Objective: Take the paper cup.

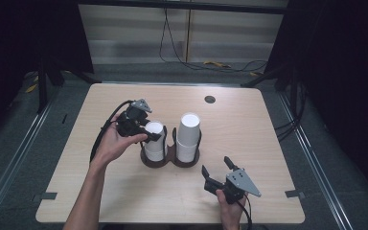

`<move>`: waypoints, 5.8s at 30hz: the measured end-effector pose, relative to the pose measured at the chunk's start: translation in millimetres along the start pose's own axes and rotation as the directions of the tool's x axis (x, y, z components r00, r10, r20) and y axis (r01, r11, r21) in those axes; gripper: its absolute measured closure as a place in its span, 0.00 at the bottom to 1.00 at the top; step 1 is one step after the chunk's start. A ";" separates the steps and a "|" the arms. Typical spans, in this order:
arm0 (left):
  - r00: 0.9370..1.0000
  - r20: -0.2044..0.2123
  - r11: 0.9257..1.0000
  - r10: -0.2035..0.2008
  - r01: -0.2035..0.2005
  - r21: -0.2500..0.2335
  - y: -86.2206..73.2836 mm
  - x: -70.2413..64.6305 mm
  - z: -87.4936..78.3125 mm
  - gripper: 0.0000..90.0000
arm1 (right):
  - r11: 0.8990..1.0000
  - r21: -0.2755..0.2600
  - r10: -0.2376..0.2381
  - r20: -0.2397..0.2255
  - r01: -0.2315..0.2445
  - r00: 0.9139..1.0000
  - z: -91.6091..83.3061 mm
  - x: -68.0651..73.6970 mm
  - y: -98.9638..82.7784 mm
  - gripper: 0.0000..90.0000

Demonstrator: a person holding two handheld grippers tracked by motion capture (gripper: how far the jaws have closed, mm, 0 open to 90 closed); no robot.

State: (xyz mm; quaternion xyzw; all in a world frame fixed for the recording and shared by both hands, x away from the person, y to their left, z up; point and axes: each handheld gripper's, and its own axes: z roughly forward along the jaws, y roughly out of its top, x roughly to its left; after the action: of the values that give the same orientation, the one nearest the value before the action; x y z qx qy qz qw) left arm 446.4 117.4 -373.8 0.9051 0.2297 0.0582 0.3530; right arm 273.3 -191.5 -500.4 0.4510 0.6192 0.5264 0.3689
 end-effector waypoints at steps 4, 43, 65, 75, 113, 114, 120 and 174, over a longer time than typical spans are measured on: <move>1.000 -0.005 1.000 -0.004 0.004 -0.008 0.0 -0.1 -2.6 0.39 | 1.000 0.001 0.000 0.000 0.000 1.000 0.1 -0.1 0.1 0.16; 1.000 0.017 0.995 -0.007 0.009 -0.099 3.2 -3.0 -22.4 0.40 | 1.000 0.002 0.004 0.001 -0.004 1.000 0.0 -0.3 0.1 0.15; 1.000 -0.010 0.987 -0.013 0.011 -0.160 5.7 -5.6 -47.5 0.40 | 1.000 0.001 0.003 0.003 -0.003 1.000 0.0 -0.5 0.1 0.15; 1.000 -0.010 0.983 -0.010 0.008 -0.182 8.2 -6.4 -58.5 0.40 | 1.000 0.003 0.004 0.000 -0.004 1.000 0.5 -0.6 0.2 0.15; 0.998 -0.057 0.934 -0.010 -0.011 -0.357 8.3 -18.6 -96.6 0.40 | 1.000 0.001 0.001 0.002 -0.001 1.000 0.2 -0.8 0.0 0.15; 0.998 -0.057 0.931 -0.008 -0.013 -0.364 7.8 -19.3 -97.9 0.40 | 1.000 0.003 -0.001 0.002 0.001 1.000 0.0 -0.9 0.1 0.15; 0.998 -0.056 0.920 0.006 -0.027 -0.392 5.8 -26.0 -103.1 0.40 | 1.000 0.000 0.000 0.002 0.000 1.000 0.1 -0.9 0.0 0.15; 0.994 0.090 0.871 0.059 -0.007 -0.491 -63.2 -90.9 -49.1 0.40 | 1.000 -0.001 -0.014 -0.419 0.015 0.908 -10.3 26.2 29.6 0.14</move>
State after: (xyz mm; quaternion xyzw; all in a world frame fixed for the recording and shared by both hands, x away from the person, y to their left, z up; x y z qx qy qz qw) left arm 328.9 146.7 -374.2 0.7917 0.1737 0.0741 0.5810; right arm 260.3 -168.9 -468.9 0.3235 0.6877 0.6075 0.2310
